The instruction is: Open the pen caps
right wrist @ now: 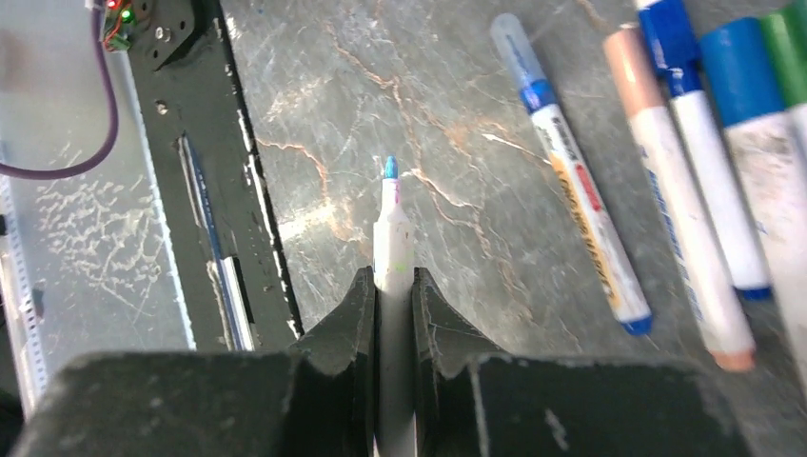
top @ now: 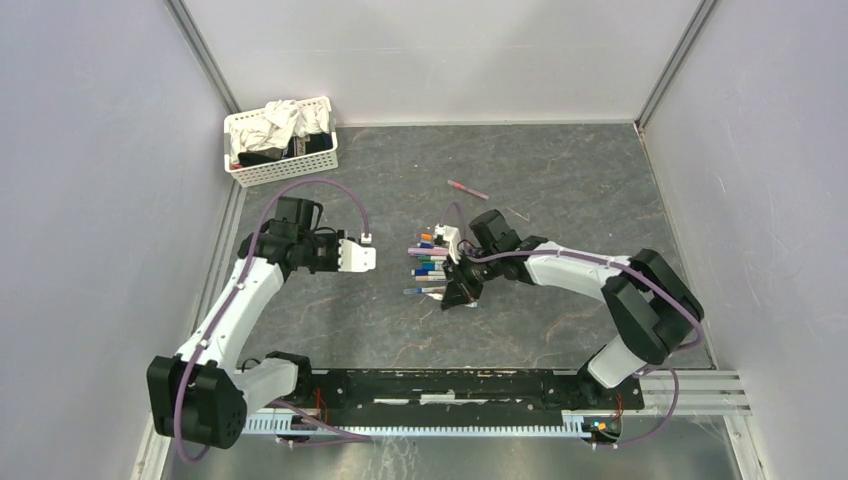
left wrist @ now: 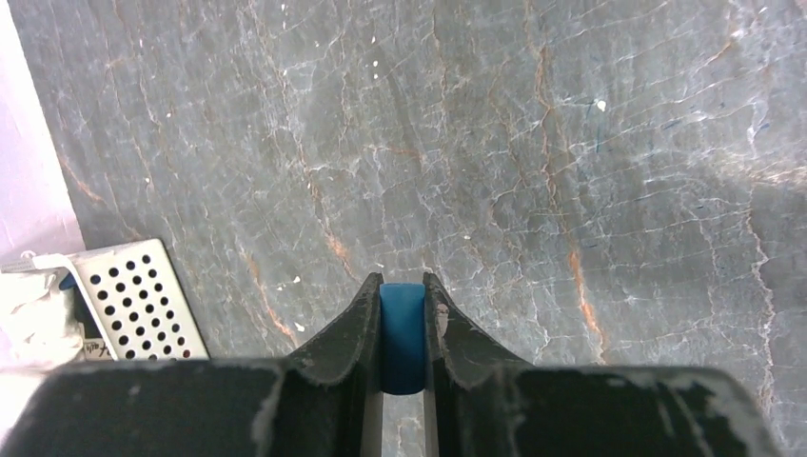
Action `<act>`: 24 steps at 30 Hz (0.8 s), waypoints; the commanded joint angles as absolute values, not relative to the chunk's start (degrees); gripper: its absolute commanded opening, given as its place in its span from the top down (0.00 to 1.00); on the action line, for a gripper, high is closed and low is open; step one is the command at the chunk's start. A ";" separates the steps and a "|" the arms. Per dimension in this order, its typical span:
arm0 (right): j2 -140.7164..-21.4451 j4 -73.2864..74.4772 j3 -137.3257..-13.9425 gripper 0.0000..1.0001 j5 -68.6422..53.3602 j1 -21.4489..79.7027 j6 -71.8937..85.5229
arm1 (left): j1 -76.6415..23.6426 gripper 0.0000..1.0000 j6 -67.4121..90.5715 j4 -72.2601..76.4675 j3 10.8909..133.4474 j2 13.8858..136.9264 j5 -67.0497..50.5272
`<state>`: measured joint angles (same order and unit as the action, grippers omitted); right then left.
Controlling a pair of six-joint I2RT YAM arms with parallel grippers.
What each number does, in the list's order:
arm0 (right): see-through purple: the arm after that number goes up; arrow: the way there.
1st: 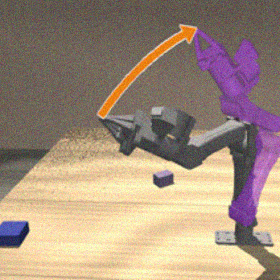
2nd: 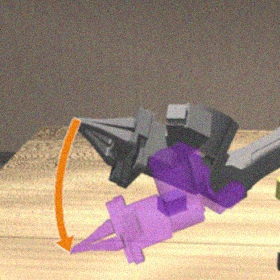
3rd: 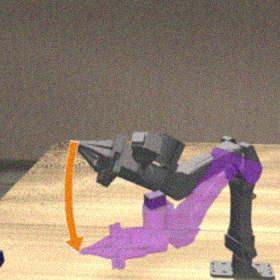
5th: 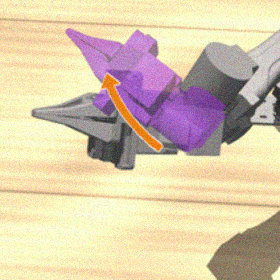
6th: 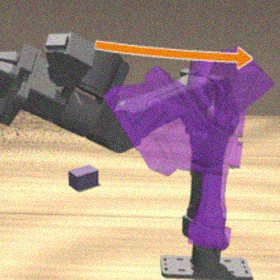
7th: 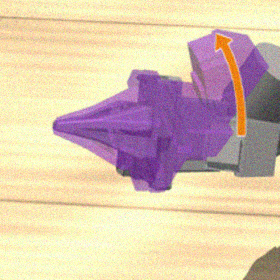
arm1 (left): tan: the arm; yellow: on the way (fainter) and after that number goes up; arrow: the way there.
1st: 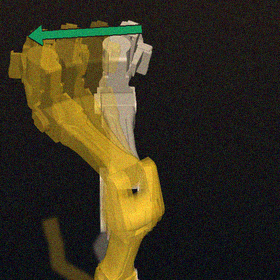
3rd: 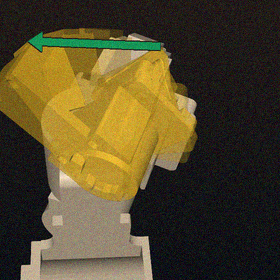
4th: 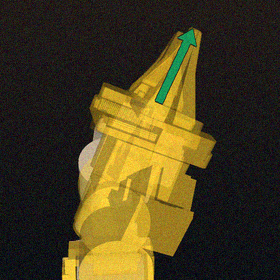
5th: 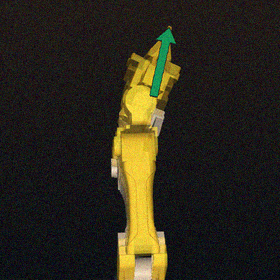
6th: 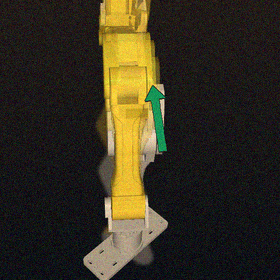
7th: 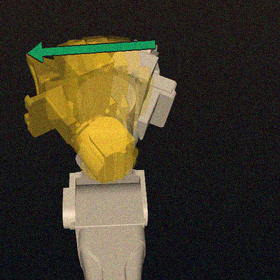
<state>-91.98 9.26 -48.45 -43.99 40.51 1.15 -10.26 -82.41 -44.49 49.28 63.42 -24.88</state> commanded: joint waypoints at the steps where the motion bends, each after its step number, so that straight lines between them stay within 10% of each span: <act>1: -84.62 8.35 -48.41 1.00 -34.23 36.79 -0.76 | -12.14 0.98 -77.69 -45.51 50.82 63.42 -27.34; 12: -75.47 1.09 -37.28 1.00 6.00 18.65 6.31 | -13.97 0.98 -49.48 -29.24 45.64 71.88 -23.55; 24: -80.86 -5.22 -34.19 0.93 8.88 12.68 5.73 | -13.97 0.96 -48.08 -16.37 41.26 81.70 -19.49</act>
<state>-79.31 -1.39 -33.93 5.98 13.80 5.91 -13.96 -50.85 -22.92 41.65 79.88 -20.71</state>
